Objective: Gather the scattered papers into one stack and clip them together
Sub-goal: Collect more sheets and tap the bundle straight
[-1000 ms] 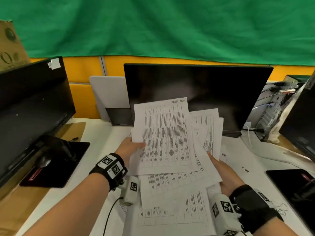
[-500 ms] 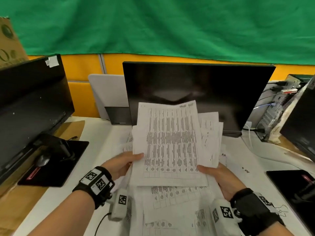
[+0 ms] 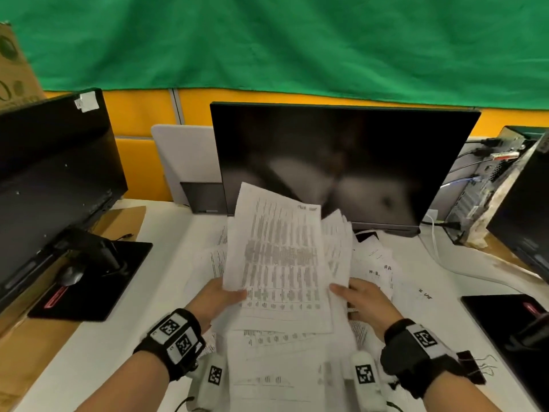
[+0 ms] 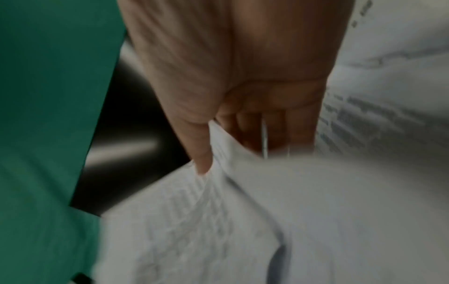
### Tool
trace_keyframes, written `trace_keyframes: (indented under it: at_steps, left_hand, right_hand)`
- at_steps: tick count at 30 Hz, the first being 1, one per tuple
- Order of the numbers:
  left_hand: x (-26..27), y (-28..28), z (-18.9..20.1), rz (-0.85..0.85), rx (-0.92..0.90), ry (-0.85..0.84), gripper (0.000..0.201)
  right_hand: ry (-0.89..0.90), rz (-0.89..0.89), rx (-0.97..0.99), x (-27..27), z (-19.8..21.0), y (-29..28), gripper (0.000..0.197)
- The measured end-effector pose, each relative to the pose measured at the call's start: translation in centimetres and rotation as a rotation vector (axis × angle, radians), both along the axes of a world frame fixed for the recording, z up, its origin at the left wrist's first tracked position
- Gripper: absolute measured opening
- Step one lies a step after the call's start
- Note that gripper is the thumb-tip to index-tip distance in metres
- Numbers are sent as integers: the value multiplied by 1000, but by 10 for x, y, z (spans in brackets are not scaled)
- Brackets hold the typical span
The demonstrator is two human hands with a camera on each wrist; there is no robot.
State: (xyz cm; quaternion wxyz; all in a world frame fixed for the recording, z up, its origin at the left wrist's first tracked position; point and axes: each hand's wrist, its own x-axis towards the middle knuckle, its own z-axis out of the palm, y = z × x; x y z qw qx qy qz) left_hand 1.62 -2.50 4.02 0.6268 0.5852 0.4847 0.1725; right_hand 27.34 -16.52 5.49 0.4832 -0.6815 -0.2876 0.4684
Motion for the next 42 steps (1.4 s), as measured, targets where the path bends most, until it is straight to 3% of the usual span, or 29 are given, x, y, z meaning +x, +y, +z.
trace_keyframes:
  at_steps: [2,5,6,9,12,14,19,23,26,29,31,33,38,42]
  left_hand:
    - [-14,3,0,51,18,-27,32]
    - [-36,9,-4,153,21,16,28]
    - [-42,10,-7,181,27,31,26]
    - [-52,10,-12,251,41,55,22]
    - [-56,6,-14,319,68,49,15]
    - [-57,3,-16,341,77,46,12]
    - [-63,-1,-19,362,70,47,11]
    - [-67,1,-23,389,50,41,14]
    - [-69,2,-28,415,34,45,13]
    - [-70,1,-30,427,27,43,15]
    - [-72,2,-30,439,24,42,16]
    - [-74,3,-31,450,22,36,17]
    - [-77,4,-33,451,21,19,17]
    - [-72,4,-39,439,13,12,23]
  right_hand:
    - [-223,-76,-121,16,-13,2,12]
    - [-483,-13,-400,39,-39,-2,26]
    - [-493,12,-491,40,-46,-5,35]
    - [-541,-5,-728,29,-68,-11,90]
    - [-689,-78,-813,15,-82,-12,115]
    - [-756,-74,-800,11,-85,-12,119]
    - [-919,-113,-635,6,-93,-3,103]
    - [-722,-209,-812,15,-80,3,117]
    - [-585,-209,-787,26,-79,6,119]
    - [-505,-211,-687,28,-72,0,90]
    - [-573,-236,-554,30,-63,-7,57]
    - [-620,-291,-392,33,-44,-14,40]
    - [-676,-303,-137,48,35,-22,19]
    - [-674,-261,-69,62,68,-18,22]
